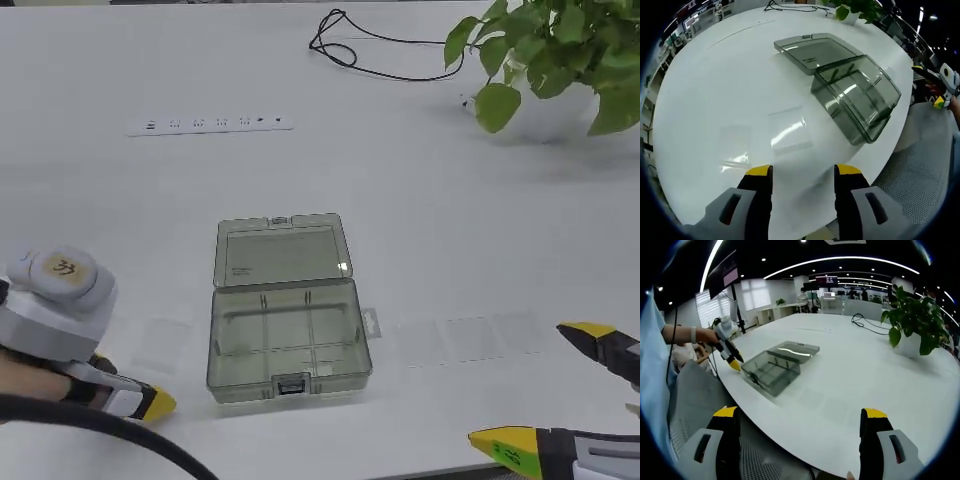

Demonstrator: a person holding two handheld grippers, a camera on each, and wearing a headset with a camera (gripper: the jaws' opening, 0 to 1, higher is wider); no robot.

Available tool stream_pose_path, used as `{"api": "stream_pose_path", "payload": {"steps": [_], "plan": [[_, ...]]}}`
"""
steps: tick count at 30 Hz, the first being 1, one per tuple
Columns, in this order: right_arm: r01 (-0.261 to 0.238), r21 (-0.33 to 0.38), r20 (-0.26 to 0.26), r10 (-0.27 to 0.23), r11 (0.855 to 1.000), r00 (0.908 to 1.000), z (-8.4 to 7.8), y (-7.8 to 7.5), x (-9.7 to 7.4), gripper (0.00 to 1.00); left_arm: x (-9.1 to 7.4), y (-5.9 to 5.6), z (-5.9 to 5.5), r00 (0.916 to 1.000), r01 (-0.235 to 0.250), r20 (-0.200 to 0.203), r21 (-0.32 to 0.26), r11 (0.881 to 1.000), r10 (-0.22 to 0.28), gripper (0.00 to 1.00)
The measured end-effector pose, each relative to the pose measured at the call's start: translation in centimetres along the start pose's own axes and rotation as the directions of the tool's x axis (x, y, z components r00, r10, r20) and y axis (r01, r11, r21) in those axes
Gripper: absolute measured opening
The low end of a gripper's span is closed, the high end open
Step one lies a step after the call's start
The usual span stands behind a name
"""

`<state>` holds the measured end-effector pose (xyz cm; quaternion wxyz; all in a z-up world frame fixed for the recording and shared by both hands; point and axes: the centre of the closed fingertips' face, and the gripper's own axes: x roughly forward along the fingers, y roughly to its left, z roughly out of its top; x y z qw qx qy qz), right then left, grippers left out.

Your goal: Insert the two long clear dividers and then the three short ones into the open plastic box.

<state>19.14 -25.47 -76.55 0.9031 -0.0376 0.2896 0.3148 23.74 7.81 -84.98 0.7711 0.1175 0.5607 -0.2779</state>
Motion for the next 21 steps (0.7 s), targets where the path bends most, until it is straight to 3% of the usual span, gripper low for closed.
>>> {"api": "stream_pose_path", "payload": {"steps": [7,10,21], "plan": [[-0.011,-0.005,-0.008,0.011,1.000,0.9999,-0.12,-0.07,0.21,1.00,0.20,0.24,0.09,0.9973,-0.047,-0.056,0.014,0.999,0.048,0.43],[-0.010,-0.006,-0.011,0.010,1.000,0.9999,-0.15,-0.17,0.25,1.00,0.29,0.73,0.00,0.9924,-0.088,-0.083,0.047,0.995,0.091,0.37],[-0.015,-0.009,-0.015,0.015,1.000,0.9998,-0.21,-0.30,0.38,1.00,0.47,1.09,0.06,0.9879,-0.117,-0.096,0.052,0.992,0.122,0.33]]}}
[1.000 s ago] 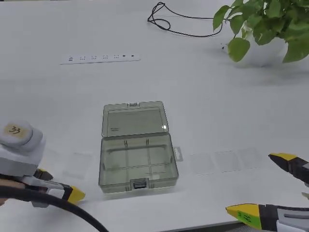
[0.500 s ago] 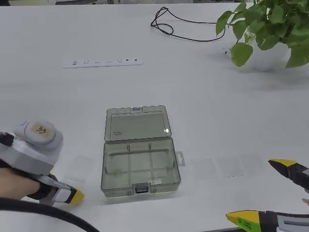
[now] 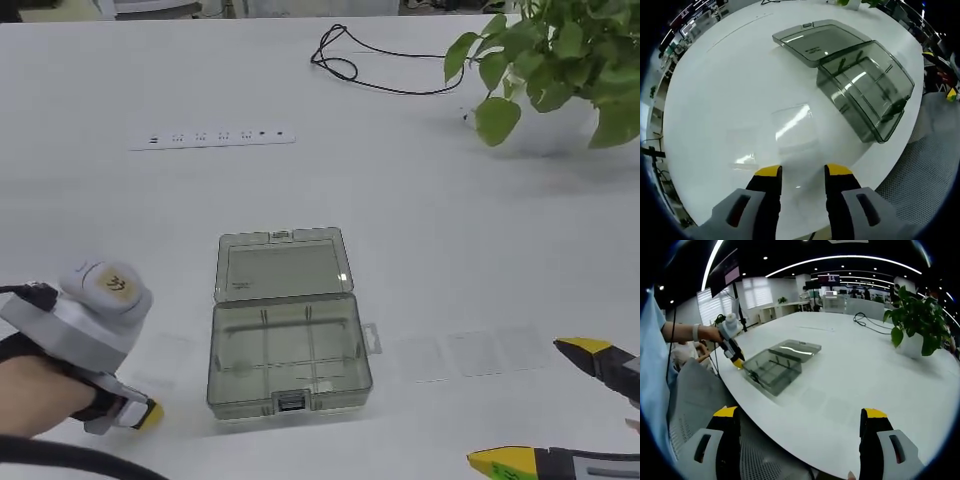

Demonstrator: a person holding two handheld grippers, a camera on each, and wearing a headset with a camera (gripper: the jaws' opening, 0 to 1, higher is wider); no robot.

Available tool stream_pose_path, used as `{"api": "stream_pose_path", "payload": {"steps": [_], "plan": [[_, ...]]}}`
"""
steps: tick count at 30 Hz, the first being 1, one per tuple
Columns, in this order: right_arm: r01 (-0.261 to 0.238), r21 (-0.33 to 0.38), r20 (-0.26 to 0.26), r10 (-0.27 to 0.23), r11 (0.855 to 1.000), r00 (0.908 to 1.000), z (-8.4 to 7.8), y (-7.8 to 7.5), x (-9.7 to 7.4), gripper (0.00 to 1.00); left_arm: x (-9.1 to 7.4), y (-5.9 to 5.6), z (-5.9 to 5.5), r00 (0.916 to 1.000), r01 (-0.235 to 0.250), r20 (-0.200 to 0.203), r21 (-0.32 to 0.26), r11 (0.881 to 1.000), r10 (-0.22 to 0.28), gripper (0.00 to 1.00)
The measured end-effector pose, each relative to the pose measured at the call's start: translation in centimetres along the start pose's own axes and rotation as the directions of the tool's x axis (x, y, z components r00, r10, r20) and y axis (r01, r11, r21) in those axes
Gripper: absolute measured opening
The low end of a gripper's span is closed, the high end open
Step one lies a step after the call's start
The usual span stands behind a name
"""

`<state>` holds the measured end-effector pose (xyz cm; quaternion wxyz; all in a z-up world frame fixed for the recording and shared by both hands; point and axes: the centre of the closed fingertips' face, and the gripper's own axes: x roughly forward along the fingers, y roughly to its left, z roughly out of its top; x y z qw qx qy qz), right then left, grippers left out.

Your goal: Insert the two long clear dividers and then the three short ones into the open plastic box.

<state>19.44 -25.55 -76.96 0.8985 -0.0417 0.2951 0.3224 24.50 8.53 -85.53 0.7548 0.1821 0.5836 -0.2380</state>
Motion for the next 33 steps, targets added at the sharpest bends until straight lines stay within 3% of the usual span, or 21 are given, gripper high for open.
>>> {"api": "stream_pose_path", "payload": {"steps": [15,33], "plan": [[-0.007,-0.008,-0.004,0.007,1.000,1.0000,0.0,0.7,0.3,1.00,-0.3,0.0,-0.1,0.9994,0.027,0.025,-0.060,0.998,-0.025,0.31],[-0.033,-0.035,-0.012,0.032,0.999,0.9994,1.2,1.8,0.9,1.00,-1.1,0.7,-0.3,0.9882,0.071,0.146,-0.159,0.985,-0.047,0.30]]}}
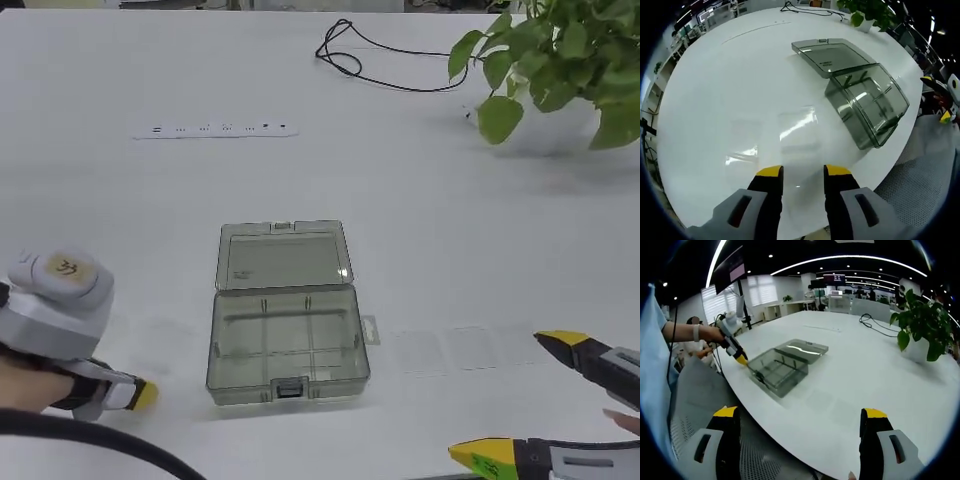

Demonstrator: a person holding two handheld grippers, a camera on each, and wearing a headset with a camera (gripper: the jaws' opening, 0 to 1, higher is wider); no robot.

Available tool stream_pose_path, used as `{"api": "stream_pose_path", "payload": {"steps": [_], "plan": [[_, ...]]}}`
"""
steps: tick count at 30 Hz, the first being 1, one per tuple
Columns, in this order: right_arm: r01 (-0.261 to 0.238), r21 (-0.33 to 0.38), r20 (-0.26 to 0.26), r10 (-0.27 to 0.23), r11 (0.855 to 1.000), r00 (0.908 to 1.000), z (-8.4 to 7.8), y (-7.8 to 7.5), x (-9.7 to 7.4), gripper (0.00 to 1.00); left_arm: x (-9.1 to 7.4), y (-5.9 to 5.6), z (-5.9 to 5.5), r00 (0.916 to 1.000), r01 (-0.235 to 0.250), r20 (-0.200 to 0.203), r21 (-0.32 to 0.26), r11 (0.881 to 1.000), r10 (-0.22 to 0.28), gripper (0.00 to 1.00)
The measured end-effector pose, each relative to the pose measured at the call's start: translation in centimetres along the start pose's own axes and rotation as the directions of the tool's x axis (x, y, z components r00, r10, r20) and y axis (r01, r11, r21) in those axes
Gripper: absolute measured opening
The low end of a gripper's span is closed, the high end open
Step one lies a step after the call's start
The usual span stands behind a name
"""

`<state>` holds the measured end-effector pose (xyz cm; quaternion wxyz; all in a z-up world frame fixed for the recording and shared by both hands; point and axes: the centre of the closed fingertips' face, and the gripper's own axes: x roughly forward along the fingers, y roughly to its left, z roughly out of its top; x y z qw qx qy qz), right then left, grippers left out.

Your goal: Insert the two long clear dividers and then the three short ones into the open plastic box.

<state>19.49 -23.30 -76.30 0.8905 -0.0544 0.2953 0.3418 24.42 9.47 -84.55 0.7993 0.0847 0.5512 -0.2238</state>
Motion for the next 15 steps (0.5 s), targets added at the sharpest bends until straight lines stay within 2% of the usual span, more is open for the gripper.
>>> {"api": "stream_pose_path", "payload": {"steps": [5,9,12,15], "plan": [[-0.001,0.008,-0.011,0.001,1.000,0.9999,-0.1,0.1,0.3,1.00,-0.9,-0.3,0.1,0.9993,0.009,0.036,-0.025,1.000,-0.008,0.30],[-0.024,-0.012,-0.025,0.023,1.000,0.9994,0.4,1.0,0.7,1.00,-1.7,-0.6,0.5,0.9973,0.020,0.071,-0.044,0.999,-0.017,0.30],[-0.036,-0.027,-0.039,0.035,0.999,0.9986,0.8,1.6,1.0,1.00,-2.3,-0.7,0.7,0.9964,0.027,0.082,-0.047,0.999,-0.023,0.30],[-0.039,-0.016,-0.031,0.038,0.999,0.9988,1.7,2.2,1.2,1.00,-3.1,-0.9,0.9,0.9946,0.039,0.098,-0.047,0.998,-0.034,0.30]]}}
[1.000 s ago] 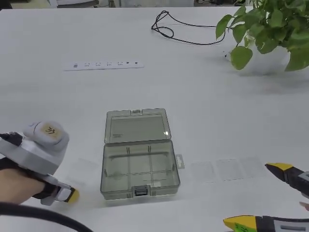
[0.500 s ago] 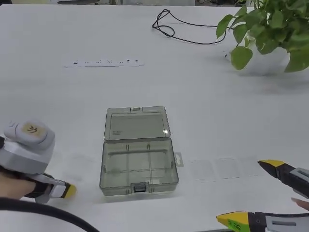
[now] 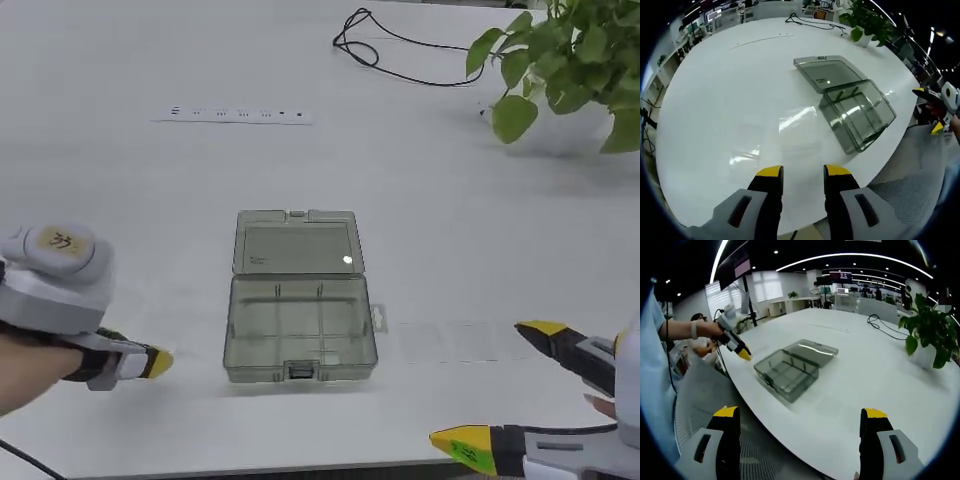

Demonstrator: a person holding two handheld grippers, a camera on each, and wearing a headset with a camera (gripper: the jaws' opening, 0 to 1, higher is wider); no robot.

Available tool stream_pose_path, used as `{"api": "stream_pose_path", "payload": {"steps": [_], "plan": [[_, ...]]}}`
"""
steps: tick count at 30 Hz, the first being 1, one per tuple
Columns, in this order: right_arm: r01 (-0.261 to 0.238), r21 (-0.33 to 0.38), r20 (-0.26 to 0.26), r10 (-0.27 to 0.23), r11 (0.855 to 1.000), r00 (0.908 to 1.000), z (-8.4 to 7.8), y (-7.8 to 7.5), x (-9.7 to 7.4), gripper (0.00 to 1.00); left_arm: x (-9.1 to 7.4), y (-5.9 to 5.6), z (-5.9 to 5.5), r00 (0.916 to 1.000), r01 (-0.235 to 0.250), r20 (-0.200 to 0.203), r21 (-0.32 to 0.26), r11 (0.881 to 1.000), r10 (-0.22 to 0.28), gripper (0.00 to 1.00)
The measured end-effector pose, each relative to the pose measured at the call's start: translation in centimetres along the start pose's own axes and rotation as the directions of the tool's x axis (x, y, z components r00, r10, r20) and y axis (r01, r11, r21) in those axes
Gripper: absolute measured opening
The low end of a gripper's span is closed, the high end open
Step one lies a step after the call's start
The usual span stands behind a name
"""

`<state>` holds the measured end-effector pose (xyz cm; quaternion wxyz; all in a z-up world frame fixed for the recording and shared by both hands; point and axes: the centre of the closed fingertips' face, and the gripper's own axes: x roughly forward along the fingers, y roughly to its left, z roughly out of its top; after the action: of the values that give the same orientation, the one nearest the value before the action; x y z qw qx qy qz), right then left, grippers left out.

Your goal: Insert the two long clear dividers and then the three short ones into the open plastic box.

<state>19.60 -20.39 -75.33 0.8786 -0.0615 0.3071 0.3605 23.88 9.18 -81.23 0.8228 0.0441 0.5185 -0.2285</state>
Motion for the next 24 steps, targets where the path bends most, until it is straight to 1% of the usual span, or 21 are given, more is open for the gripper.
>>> {"api": "stream_pose_path", "payload": {"steps": [4,6,8,9,12,14,15,16,17,18,19,20,21,23,24], "plan": [[0.007,0.016,0.000,-0.007,1.000,1.0000,0.6,0.6,0.4,1.00,-0.9,-0.6,0.7,0.9989,0.020,0.042,-0.018,1.000,-0.019,0.30],[0.006,0.010,0.005,-0.006,1.000,1.0000,0.9,0.9,0.8,1.00,-1.1,-1.0,0.9,0.9973,0.035,0.065,-0.025,0.999,-0.033,0.30],[0.016,0.006,-0.003,-0.016,1.000,0.9999,1.0,0.9,1.3,1.00,-1.1,-1.4,1.2,0.9949,0.050,0.090,-0.047,0.998,-0.046,0.30],[0.021,0.005,-0.014,-0.021,1.000,0.9997,1.0,1.0,1.5,1.00,-1.1,-1.6,1.1,0.9946,0.057,0.089,-0.047,0.997,-0.053,0.30],[0.011,0.000,-0.002,-0.011,1.000,0.9999,1.9,1.5,2.2,1.00,-1.4,-2.0,1.5,0.9921,0.060,0.113,-0.037,0.998,-0.056,0.30],[0.009,-0.006,-0.013,-0.009,1.000,0.9999,2.3,1.9,2.8,1.00,-1.5,-2.5,1.8,0.9890,0.077,0.130,-0.040,0.996,-0.071,0.30],[0.008,-0.007,-0.015,-0.008,1.000,0.9999,2.4,1.9,2.9,1.00,-1.5,-2.6,1.9,0.9887,0.080,0.130,-0.036,0.996,-0.075,0.30],[0.009,0.000,-0.019,-0.009,1.000,0.9998,2.8,2.0,3.2,1.00,-1.6,-2.7,2.0,0.9883,0.085,0.130,-0.035,0.996,-0.080,0.30],[0.011,0.007,-0.022,-0.011,1.000,0.9997,3.0,2.1,3.4,1.00,-1.8,-2.9,2.4,0.9863,0.093,0.141,-0.040,0.995,-0.086,0.30],[0.010,0.035,-0.020,-0.009,0.999,0.9998,3.6,2.4,3.8,1.00,-1.9,-3.1,2.6,0.9846,0.100,0.149,-0.046,0.994,-0.092,0.30],[-0.002,0.062,-0.020,0.004,0.998,0.9998,3.9,2.8,4.1,0.99,-2.0,-3.2,3.1,0.9814,0.107,0.167,-0.066,0.992,-0.095,0.30],[-0.032,0.077,-0.009,0.032,0.997,0.9994,4.5,3.3,4.6,0.97,-2.1,-3.3,3.3,0.9800,0.111,0.173,-0.067,0.992,-0.098,0.30],[-0.023,0.089,-0.008,0.024,0.996,0.9997,4.8,3.2,4.9,0.93,-2.1,-3.7,3.8,0.9765,0.125,0.185,-0.064,0.990,-0.111,0.30],[-0.044,0.095,0.026,0.042,0.994,0.9988,6.1,3.6,5.7,0.90,-1.9,-4.2,4.3,0.9753,0.131,0.186,-0.050,0.990,-0.119,0.30],[-0.045,0.104,0.025,0.043,0.994,0.9988,6.7,3.8,6.1,0.87,-2.0,-4.3,4.5,0.9741,0.131,0.191,-0.047,0.990,-0.120,0.30]]}}
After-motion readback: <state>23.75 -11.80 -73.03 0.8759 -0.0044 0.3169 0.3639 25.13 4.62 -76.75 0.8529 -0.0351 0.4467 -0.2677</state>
